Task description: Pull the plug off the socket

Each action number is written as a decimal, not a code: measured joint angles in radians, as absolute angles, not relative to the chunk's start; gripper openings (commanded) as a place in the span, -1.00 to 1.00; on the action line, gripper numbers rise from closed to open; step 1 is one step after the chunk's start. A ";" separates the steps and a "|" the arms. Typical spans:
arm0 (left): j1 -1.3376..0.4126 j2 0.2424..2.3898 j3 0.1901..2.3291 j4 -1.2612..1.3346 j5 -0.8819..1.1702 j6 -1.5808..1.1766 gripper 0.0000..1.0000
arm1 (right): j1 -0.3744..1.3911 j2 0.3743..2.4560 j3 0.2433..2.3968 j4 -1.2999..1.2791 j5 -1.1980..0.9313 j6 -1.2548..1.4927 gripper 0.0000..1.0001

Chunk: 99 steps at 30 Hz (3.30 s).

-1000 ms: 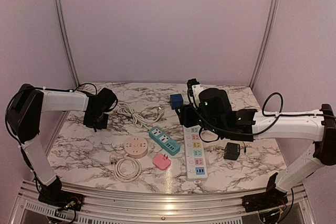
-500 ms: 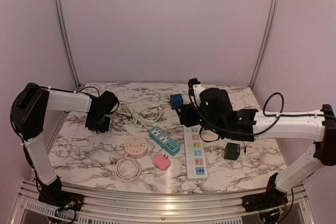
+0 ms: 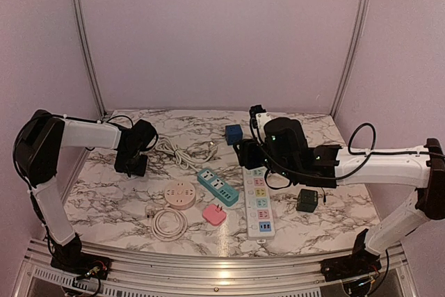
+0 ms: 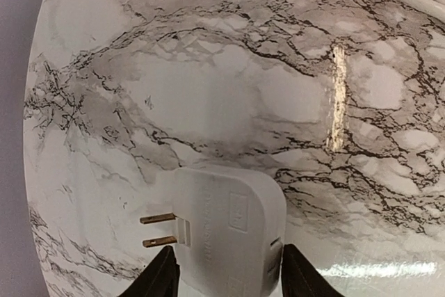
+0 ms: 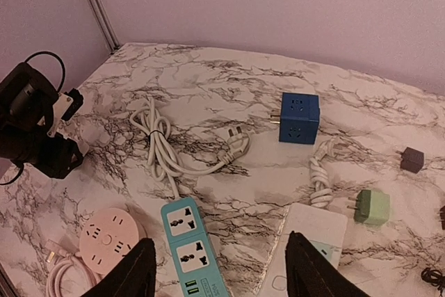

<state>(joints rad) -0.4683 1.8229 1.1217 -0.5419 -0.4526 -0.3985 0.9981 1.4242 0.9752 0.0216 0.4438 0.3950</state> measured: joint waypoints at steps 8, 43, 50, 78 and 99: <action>-0.468 1.750 1.122 -0.515 -0.376 -0.386 0.76 | 0.998 1.424 0.975 -0.019 0.496 0.400 0.53; -0.168 1.053 0.574 0.191 -0.018 -0.339 0.98 | 0.299 1.083 0.478 0.378 0.516 0.278 0.97; -0.097 1.052 0.423 0.360 -0.032 -0.290 0.98 | 0.126 1.131 0.368 0.594 0.476 0.213 0.97; -0.027 1.393 0.252 1.015 -0.207 -0.099 0.98 | 0.074 1.603 0.205 1.310 0.274 -0.075 0.97; -0.017 1.522 0.239 1.208 -0.179 -0.058 0.98 | 0.075 1.603 0.206 1.317 0.282 -0.080 0.97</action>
<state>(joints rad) -0.0166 1.5219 0.2394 1.2079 -0.1795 -0.0582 0.0746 1.6028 0.2062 1.3174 0.2821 -0.0795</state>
